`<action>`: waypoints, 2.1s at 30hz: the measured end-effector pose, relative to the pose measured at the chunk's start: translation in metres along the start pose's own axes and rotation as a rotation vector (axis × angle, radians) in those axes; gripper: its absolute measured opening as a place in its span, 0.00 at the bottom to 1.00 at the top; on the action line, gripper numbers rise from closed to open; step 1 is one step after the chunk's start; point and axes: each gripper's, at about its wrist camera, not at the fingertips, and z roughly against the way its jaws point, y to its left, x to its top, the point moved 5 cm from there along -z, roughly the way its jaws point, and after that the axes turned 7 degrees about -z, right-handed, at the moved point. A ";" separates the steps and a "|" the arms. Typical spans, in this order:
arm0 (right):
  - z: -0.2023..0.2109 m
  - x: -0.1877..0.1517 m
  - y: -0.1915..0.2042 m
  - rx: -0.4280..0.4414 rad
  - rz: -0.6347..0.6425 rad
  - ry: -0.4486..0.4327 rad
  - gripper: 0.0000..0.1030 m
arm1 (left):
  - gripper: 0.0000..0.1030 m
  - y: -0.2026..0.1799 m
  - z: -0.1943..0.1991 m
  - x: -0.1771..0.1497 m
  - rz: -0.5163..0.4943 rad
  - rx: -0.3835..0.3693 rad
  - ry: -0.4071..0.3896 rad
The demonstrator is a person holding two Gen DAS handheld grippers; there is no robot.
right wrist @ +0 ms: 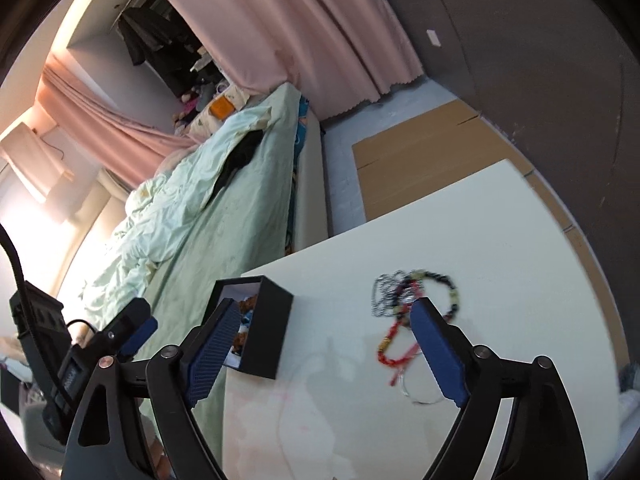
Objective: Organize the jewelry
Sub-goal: 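Move both open tools back over the remaining jewelry on the table, then lower the left tool onto the black-and-green bead bracelet and close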
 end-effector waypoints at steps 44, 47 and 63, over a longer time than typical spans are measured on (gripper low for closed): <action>0.043 0.016 -0.132 -0.195 -0.266 0.052 0.92 | 0.70 -0.102 -0.086 -0.064 -0.135 -0.126 0.249; 0.036 0.016 -0.133 -0.187 -0.290 0.063 0.92 | 0.51 -0.103 -0.095 -0.065 -0.116 -0.145 0.261; 0.002 0.028 -0.136 -0.134 -0.354 0.109 0.80 | 0.25 -0.099 -0.148 -0.065 -0.007 -0.149 0.339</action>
